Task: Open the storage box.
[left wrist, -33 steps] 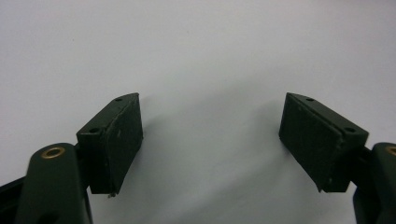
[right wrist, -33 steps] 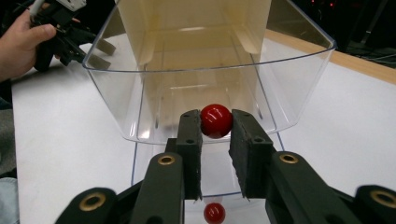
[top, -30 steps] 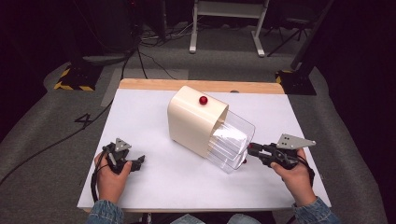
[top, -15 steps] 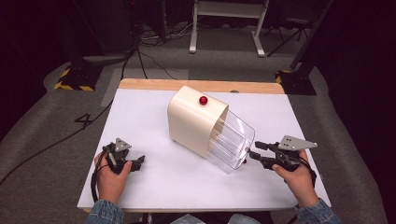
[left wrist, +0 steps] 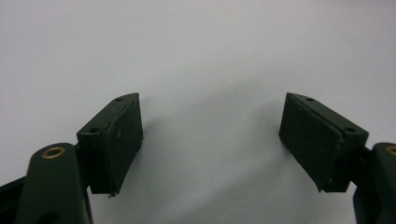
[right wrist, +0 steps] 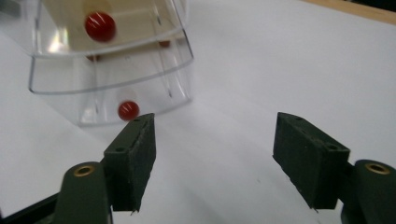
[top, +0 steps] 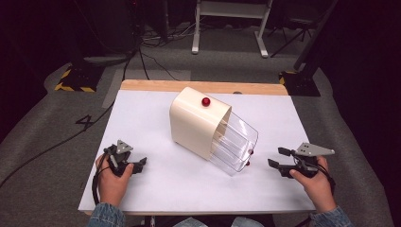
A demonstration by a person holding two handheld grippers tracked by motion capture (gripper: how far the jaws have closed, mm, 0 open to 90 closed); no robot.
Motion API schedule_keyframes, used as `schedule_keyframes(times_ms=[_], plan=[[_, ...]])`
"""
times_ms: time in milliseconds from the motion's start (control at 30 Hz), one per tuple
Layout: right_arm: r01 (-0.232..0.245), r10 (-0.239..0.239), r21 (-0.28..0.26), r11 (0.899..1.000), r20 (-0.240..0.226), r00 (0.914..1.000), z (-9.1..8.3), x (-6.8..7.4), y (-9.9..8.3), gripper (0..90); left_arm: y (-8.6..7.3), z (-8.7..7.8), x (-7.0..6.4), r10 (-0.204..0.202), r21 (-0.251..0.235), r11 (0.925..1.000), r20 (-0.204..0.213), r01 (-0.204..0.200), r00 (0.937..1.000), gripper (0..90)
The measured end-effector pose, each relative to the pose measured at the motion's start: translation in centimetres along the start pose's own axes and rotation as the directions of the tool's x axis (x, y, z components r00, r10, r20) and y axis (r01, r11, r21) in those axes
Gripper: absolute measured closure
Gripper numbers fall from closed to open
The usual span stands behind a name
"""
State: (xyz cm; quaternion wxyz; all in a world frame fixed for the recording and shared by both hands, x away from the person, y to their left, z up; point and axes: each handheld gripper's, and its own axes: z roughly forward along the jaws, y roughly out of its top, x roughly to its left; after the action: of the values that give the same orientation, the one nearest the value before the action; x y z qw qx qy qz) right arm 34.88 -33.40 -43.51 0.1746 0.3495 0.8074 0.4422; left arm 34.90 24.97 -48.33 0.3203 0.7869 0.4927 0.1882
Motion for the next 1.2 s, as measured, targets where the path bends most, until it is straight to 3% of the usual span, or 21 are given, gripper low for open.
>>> schedule_keyframes(times_ms=[333,600,1200], plan=[[-0.047,0.039,0.107,0.993,0.08,0.996,-1.4,-1.8,-3.4,23.1,0.0,0.0,0.0,0.0,0.0,1.0,0.001,0.0,1.0,21.9],[-0.036,0.013,0.184,0.982,0.123,0.9924,-1.6,-2.3,-5.4,18.4,0.0,0.0,0.0,-0.002,0.001,1.0,0.002,0.002,1.0,21.9],[-0.04,0.018,0.158,0.987,0.139,0.9901,-1.8,-2.3,-6.8,14.4,0.0,0.0,0.0,-0.002,0.0,1.0,0.003,0.002,1.0,21.8]])
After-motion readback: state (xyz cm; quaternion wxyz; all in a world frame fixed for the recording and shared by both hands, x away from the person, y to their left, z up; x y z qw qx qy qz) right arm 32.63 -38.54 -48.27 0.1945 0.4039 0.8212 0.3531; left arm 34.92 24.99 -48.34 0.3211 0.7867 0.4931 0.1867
